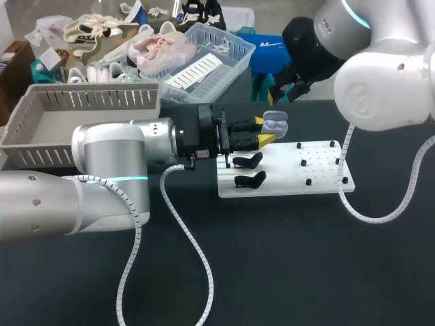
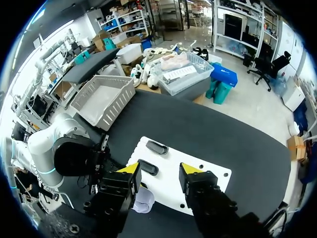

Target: Pick up each earbud case from the left stands, insert the matching earbuds, close the lid, and place the case in the box.

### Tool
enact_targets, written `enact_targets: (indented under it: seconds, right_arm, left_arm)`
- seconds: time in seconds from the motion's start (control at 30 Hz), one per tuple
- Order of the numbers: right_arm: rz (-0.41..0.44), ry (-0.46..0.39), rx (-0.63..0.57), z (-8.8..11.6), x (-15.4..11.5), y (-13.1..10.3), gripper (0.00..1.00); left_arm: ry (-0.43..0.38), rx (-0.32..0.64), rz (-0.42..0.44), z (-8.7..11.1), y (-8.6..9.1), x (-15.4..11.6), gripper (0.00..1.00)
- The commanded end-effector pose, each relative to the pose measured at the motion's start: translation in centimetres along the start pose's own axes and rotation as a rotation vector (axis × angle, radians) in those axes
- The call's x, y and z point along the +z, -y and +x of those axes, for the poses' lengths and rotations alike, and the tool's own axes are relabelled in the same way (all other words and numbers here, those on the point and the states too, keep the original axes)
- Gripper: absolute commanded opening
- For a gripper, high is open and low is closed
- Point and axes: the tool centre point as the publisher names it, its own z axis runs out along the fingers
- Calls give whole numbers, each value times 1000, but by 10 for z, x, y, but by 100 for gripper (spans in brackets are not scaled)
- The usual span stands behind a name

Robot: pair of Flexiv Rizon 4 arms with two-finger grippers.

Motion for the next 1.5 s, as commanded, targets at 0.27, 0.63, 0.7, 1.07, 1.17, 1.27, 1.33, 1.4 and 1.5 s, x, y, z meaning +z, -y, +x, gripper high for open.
enact_targets:
  seconds: [0.27, 0.63, 0.7, 1.07, 1.17, 1.27, 1.33, 1.4, 1.5]
  right_arm:
    - [2, -16, 10, 16, 2, -5, 47]
    - [-5, -15, 19, 29, -5, -9, 46]
    - [-7, -14, 20, 30, -7, -10, 46]
    - [-9, 34, 14, 37, -30, -16, 47]
    - [-2, 65, 15, 39, -43, -17, 47]
    - [6, 87, 24, 45, -54, -16, 48]
    - [13, 94, 31, 49, -58, -16, 47]
    - [18, 99, 45, 55, -60, -15, 48]
    - [24, 97, 72, 63, -61, -10, 48]
  left_arm:
    - [0, 1, -3, 0, 1, 0, 0]
    - [0, 1, -3, 0, 1, 0, 0]
    - [0, 1, -3, 0, 1, 0, 0]
    - [0, 1, -3, 0, 1, 0, 0]
    - [0, 1, -3, 0, 1, 0, 0]
    - [0, 1, -3, 0, 1, 0, 0]
    - [0, 1, -3, 0, 1, 0, 0]
    - [0, 1, -3, 0, 1, 0, 0]
    - [0, 1, -3, 0, 1, 0, 0]
